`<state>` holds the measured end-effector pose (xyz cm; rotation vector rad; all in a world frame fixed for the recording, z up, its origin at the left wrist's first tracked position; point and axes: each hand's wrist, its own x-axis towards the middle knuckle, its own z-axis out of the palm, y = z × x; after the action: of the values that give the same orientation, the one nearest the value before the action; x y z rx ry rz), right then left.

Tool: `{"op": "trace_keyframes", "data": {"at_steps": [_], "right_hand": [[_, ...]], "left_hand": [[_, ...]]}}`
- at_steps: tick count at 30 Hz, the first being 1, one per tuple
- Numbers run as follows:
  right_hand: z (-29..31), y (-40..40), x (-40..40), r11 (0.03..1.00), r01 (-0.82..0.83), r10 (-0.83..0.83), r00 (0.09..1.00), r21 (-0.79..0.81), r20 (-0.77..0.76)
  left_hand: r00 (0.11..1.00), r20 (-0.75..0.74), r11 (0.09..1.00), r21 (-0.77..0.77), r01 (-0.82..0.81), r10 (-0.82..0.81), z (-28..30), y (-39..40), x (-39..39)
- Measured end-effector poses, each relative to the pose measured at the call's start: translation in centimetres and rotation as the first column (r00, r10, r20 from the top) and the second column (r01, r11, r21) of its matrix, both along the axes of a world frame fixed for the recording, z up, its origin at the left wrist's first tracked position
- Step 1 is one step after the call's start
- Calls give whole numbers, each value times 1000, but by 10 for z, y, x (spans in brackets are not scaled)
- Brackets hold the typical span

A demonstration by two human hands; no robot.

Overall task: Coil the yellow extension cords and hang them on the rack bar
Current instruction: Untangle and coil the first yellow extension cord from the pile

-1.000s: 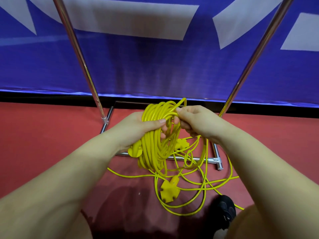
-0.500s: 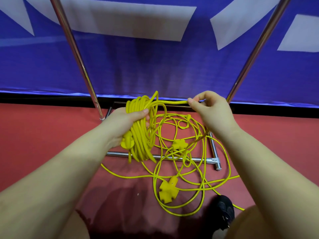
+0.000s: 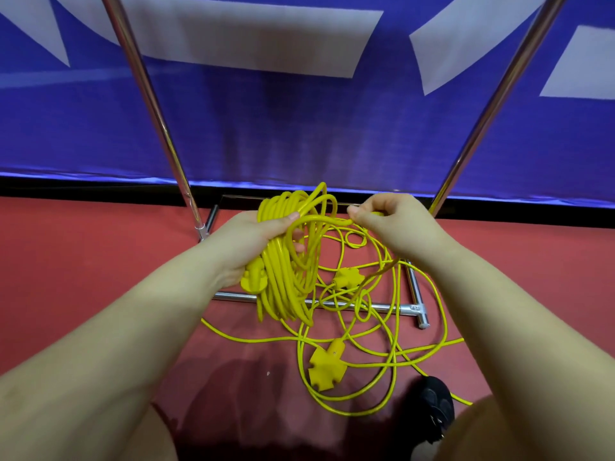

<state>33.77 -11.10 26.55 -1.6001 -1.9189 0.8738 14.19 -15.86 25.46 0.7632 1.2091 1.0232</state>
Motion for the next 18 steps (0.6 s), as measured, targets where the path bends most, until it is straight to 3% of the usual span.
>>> {"op": "trace_keyframes", "data": {"at_steps": [5,10,18], "right_hand": [[-1,-1,-7,990,-1,-19,990,142,138],[12,-3,-5,906,186,-202,979,379,3],[18,-4,-5,889,87,-97,995,449,0]], "left_hand": [[995,-57,996,27,86,-85,0,-4,6],[989,-72,991,10,133,-131,-4,-4,9],[992,-117,998,33,59,-55,-8,1,4]]}}
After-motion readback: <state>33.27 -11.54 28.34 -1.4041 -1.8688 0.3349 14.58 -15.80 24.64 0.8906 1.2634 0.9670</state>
